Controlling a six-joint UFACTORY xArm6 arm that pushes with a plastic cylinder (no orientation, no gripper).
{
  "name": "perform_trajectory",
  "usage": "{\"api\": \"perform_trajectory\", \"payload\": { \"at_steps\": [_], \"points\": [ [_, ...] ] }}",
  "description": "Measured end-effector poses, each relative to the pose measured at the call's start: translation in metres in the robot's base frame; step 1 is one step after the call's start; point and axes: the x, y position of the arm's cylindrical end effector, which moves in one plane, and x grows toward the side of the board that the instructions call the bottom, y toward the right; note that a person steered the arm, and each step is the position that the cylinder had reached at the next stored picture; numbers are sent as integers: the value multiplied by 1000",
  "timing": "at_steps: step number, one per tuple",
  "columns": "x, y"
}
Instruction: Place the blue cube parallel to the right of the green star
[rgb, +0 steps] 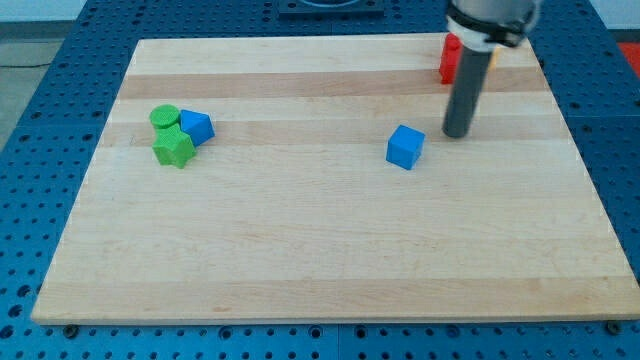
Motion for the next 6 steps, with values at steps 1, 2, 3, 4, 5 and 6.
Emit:
{"api": "perform_trajectory", "payload": {
  "at_steps": [1, 2, 3, 4, 5, 6],
  "points": [
    [14, -31],
    [14, -80],
    [15, -119],
    [17, -157],
    [34, -175],
    [45, -199]
  ]
}}
